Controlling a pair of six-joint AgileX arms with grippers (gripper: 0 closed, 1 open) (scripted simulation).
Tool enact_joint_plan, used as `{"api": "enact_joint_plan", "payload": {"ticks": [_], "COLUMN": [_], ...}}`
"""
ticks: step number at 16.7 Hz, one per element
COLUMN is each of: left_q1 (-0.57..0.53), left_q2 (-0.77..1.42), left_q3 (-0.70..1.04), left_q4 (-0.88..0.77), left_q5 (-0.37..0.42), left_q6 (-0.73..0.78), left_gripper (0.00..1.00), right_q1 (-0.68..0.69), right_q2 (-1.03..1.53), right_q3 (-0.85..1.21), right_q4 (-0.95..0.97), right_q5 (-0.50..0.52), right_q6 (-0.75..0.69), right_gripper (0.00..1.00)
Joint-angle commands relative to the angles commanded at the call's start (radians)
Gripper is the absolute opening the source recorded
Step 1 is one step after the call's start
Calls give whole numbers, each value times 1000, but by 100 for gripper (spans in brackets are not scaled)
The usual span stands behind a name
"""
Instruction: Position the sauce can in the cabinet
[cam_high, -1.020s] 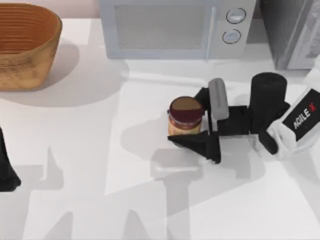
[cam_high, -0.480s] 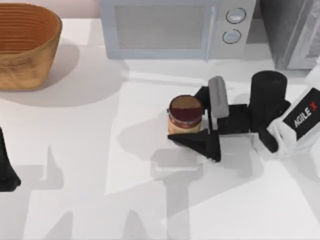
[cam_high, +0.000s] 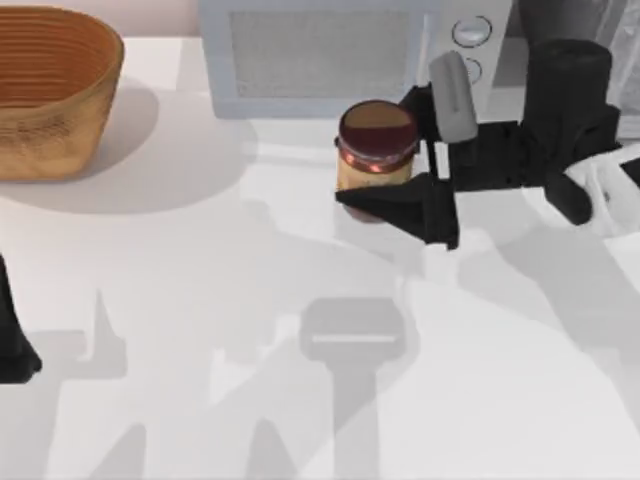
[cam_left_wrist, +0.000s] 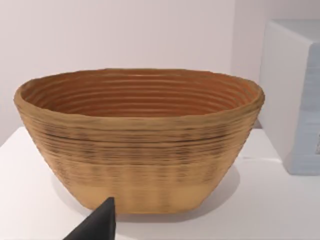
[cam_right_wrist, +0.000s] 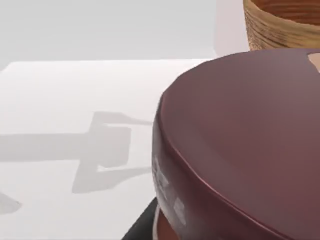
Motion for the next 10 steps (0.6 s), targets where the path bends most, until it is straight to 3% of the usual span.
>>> {"api": "enact_joint_plan", "payload": {"ticks": [3,10], "left_q1": [0,0], "left_q2": [0,0], "left_q3": [0,0], "left_q4": [0,0], "left_q5": [0,0], "left_q6": [0,0], "left_gripper": [100,100], "right_q1": [-2,-4], "right_q2": [-92,-104], "right_q3": [8,-3], "right_q4": [-93,-110], "right_q5": [0,8], "right_q6": [1,9], "right_gripper": [0,0]}}
